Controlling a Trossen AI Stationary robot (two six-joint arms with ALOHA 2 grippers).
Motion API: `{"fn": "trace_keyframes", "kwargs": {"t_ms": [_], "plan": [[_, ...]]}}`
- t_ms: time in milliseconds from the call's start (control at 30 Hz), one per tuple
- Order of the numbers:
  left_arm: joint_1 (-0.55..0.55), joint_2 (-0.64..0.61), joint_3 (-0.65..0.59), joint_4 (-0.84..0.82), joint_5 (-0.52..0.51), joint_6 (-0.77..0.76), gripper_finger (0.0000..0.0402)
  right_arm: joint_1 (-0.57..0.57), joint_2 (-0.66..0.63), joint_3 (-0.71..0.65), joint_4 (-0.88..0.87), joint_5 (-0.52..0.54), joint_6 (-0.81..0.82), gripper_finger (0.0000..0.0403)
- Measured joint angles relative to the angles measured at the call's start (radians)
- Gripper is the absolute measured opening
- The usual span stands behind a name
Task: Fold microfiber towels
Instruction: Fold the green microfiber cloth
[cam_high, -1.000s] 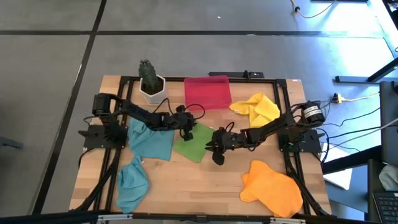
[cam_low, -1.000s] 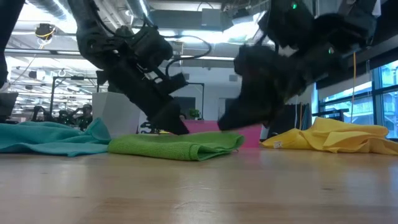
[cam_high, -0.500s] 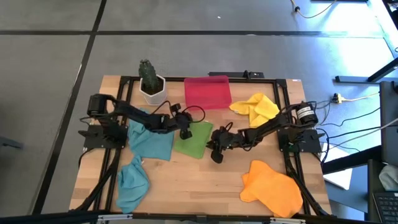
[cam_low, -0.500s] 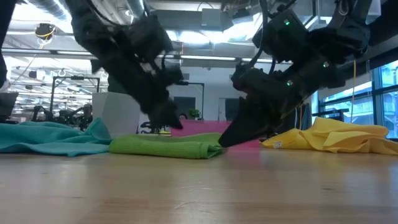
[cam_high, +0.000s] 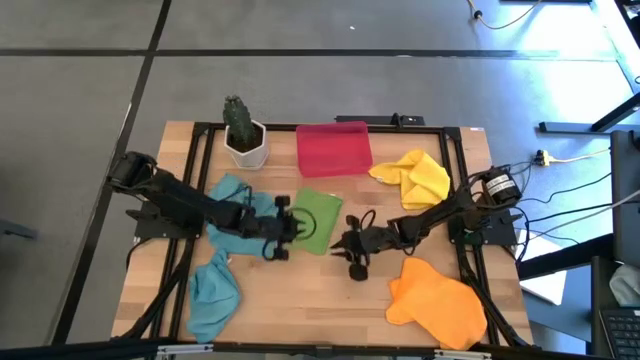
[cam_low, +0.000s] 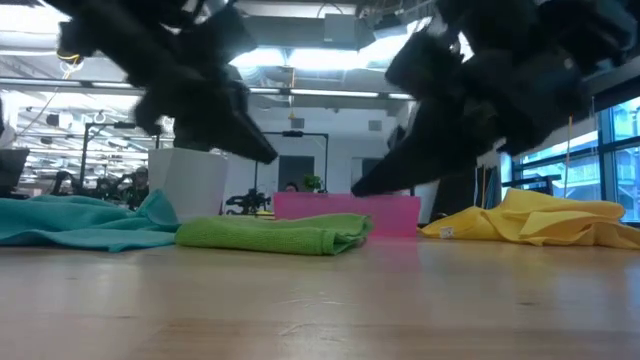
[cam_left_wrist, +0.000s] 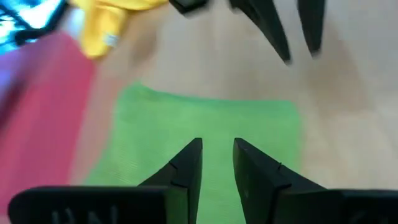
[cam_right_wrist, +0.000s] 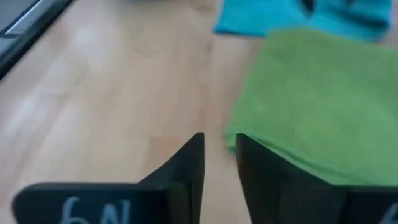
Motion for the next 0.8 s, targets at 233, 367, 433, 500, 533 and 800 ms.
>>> {"fn": "trace_keyframes", "kwargs": {"t_ms": [233,367,433,500,533,800], "plan": [[-0.113,0.001,-0.002,-0.106,0.013,-0.054,0.0127,0.057,0.000,0.065,0.002,0.104,-0.060,0.0193],[-0.134,0.001,-0.002,-0.220,-0.028,-0.050,0.0172,0.057,0.000,0.070,-0.001,0.158,-0.079,0.0230],[-0.134,0.001,-0.002,-0.280,-0.036,-0.063,0.0187,0.056,0.000,0.068,-0.002,0.171,-0.074,0.0236],[-0.135,0.001,-0.002,-0.322,-0.048,-0.064,0.0196,0.056,0.000,0.068,-0.003,0.179,-0.072,0.0238],[-0.138,0.001,-0.002,-0.331,-0.056,-0.051,0.0198,0.057,0.000,0.068,-0.003,0.185,-0.072,0.0238],[-0.170,0.058,-0.002,-0.305,-0.084,0.088,0.0197,0.057,0.000,0.067,0.001,0.213,-0.024,0.0224]]}}
